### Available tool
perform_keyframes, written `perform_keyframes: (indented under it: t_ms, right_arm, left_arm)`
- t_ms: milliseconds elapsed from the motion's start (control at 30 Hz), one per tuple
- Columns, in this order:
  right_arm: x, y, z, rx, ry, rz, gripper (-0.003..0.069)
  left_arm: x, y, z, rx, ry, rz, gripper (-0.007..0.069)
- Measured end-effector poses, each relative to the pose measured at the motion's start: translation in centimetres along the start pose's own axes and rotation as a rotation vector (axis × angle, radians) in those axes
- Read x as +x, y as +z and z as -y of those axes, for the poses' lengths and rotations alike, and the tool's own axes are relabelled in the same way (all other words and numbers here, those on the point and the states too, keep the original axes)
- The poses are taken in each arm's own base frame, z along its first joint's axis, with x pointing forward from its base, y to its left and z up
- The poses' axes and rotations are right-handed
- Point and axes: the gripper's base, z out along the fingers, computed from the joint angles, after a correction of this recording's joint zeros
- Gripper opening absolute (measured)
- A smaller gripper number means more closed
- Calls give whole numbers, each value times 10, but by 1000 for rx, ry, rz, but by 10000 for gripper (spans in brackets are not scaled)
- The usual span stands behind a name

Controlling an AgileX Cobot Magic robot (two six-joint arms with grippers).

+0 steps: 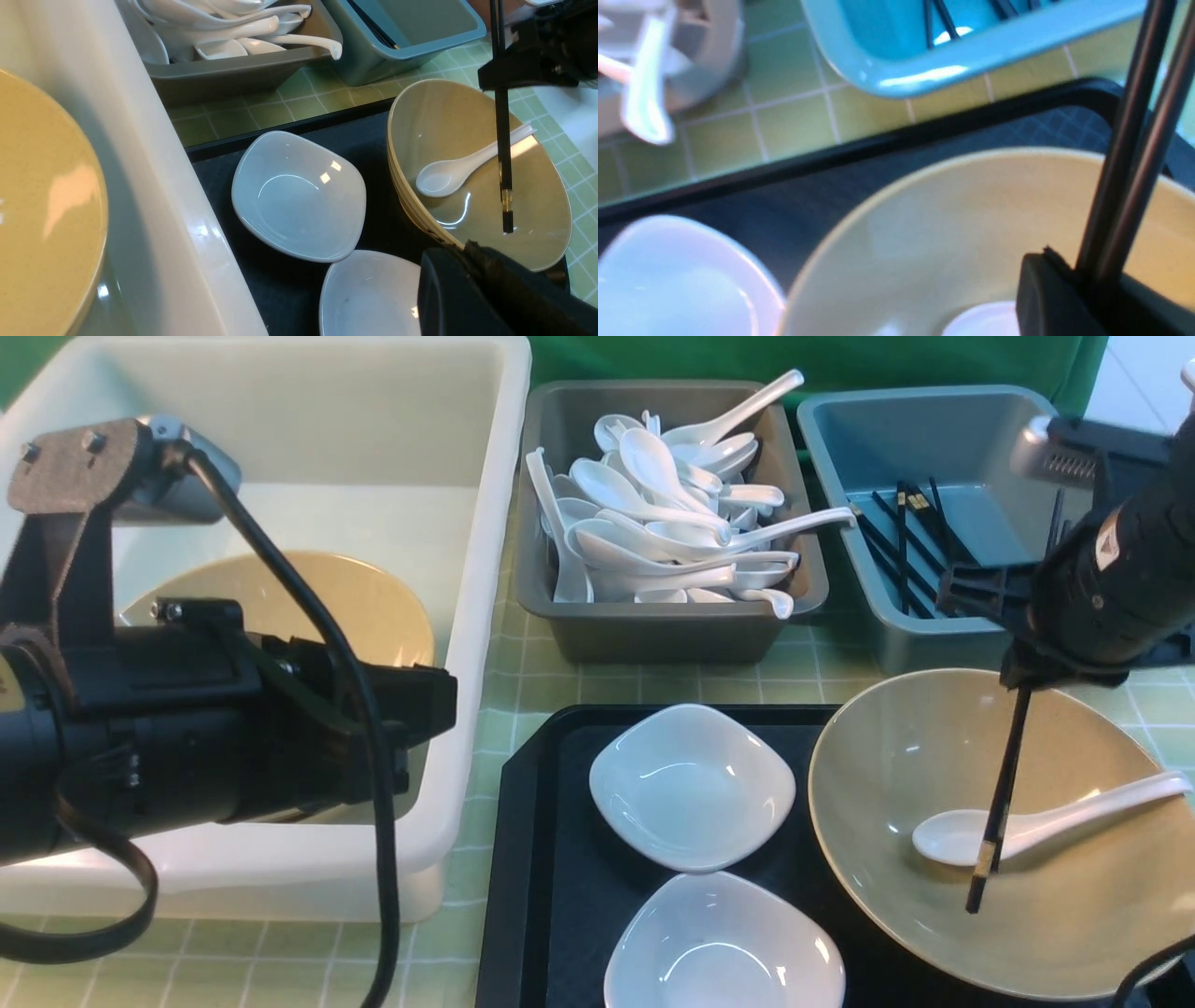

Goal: On green table put chopsticks spoon bowls plates into blue grey white boxes.

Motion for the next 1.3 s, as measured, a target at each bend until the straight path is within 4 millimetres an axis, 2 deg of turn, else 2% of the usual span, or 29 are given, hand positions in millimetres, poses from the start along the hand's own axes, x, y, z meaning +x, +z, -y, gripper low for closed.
perform_keyframes:
  t_ms: [167,200,300,333,367,467,533,633,800,933,967,1100,1167,1267,1300]
  right_arm:
    - [-38,-5,4,-96,50,2,60]
    - [-39,-4,5,-92,54,-1,60]
    - [-74,2,8,-120,84,14,60]
    - [-75,0,9,-123,88,20,60]
    - [-91,6,9,-120,80,29,60]
    - [-109,15,9,-113,72,32,60]
    - [-126,28,7,-110,76,37,60]
    - [-141,41,6,-110,78,48,60]
    - [-172,74,1,-116,61,86,60]
    - [-180,96,-1,-112,33,84,60]
    - [-180,111,-1,-105,31,67,60]
    - [-175,144,2,-83,27,17,64]
    - [-173,152,3,-76,17,3,74]
    - [-173,154,3,-75,-1,1,92]
    - [-174,152,2,-76,-22,5,129]
  left_arm:
    - [0,0,0,0,0,0,-2]
    - [0,0,0,0,0,0,-2]
    - [0,0,0,0,0,0,-2]
    - [0,0,0,0,0,0,-2]
    - [0,0,0,0,-1,0,-2]
    - [0,0,0,0,-1,0,-2]
    - [0,0,0,0,-1,0,-2]
    - [0,0,0,0,-1,0,-2]
    - [0,0,0,0,-1,0,-2]
    - [0,0,0,0,0,0,-2]
    - [0,0,0,0,0,1,-2]
    - [0,0,0,0,0,1,-2]
    - [0,0,0,0,0,1,-2]
    - [0,0,0,0,0,1,-2]
    - [0,0,0,0,0,3,-2]
